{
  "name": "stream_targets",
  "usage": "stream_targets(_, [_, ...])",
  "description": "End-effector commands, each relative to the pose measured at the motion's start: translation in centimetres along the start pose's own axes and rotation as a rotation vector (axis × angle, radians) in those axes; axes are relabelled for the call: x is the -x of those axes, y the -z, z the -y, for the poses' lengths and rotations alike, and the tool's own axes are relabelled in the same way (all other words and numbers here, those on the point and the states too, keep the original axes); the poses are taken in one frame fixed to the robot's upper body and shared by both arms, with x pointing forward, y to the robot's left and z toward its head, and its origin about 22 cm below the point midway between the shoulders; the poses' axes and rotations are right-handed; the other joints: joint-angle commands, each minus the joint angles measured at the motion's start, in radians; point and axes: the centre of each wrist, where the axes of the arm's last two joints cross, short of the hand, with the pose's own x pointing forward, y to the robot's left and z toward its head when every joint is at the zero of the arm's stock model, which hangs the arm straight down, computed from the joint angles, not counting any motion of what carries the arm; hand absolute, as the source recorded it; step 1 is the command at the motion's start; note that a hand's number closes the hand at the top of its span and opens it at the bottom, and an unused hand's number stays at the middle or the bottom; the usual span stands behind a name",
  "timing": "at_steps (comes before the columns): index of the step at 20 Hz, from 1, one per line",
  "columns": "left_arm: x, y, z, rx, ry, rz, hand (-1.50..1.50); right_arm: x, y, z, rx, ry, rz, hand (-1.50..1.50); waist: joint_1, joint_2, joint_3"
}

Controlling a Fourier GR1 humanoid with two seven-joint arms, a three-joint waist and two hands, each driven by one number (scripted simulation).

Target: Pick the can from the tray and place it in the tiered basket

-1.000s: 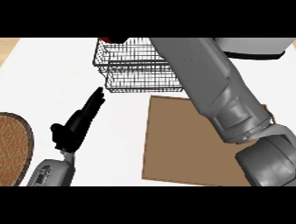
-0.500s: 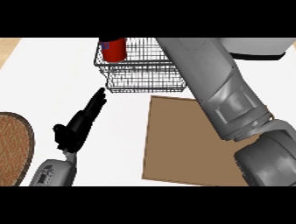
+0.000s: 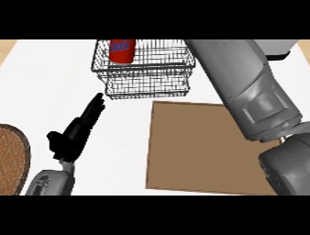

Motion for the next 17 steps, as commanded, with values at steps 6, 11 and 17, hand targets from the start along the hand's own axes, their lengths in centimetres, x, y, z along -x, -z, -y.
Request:
stream_targets(6, [-0.2, 0.0, -1.4, -0.03, 0.007, -0.012, 0.0, 2.4, 1.7, 11.3, 0.363, 0.157, 0.127, -1.5, -0.031, -0.005, 0.002])
stream_targets(11, [-0.4, 0.1, -0.5, -0.046, -0.02, -0.006, 0.0, 8.0, 1.3, 20.3, 0.37, 0.246, 0.156, -1.5, -0.054, -0.011, 0.003])
stream_targets(17, [0.0, -0.4, -0.6, -0.052, -0.015, -0.017, 0.0, 12.3, -1.1, 28.2, 0.327, 0.191, 0.125, -1.5, -0.045, -0.011, 0.002])
